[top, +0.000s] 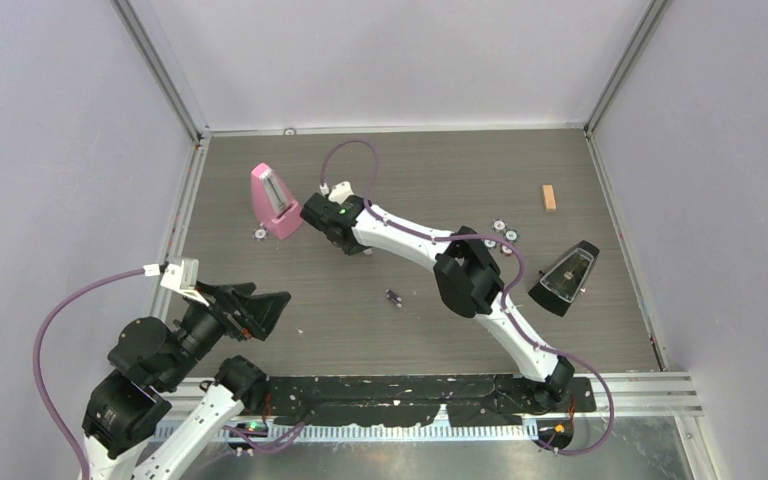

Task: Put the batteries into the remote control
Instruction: Place the remote control at the center of the board, then pick up the remote control from the center of the board.

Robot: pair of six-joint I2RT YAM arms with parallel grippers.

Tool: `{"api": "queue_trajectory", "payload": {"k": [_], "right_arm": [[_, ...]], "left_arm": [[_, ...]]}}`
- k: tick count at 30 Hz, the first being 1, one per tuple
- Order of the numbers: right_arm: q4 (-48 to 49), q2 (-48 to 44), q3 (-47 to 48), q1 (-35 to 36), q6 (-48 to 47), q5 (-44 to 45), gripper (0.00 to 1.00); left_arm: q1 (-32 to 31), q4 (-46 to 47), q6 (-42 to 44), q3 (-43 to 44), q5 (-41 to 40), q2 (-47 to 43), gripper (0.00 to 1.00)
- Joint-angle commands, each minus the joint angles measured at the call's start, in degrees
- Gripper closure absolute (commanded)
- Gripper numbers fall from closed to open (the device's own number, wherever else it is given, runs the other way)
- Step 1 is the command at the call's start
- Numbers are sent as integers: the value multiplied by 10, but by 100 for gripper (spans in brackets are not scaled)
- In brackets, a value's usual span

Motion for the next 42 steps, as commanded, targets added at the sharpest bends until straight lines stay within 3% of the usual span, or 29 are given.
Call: {"api": "queue_trajectory", "payload": {"k": [1,3,9,19,25,32,42], "right_arm": [[5,11,13,0,15,-5,76],[11,8,13,0,18,-10,73],[40,-16,-9,0,16,-30,50],[126,-107,-95,-14,18,-139,37],[198,-256,-240,-24,9,-183,20],[194,-419,-475,-43,-47,-149,7],[144,-595,-707,-127,-145,-132,3]], "left_arm": [[-1,-2,10,7,-17,-1,1],[-1,-8,9,8,-24,1,1],[-1,-21,7,11,-29,10,1],[-1,-26,1,10,-30,16,1],[-1,-31,-6,5,-21,16,1],[-1,-18,-13,-11,23,26,1],[-1,60,-47,-58,94,50,0]]}}
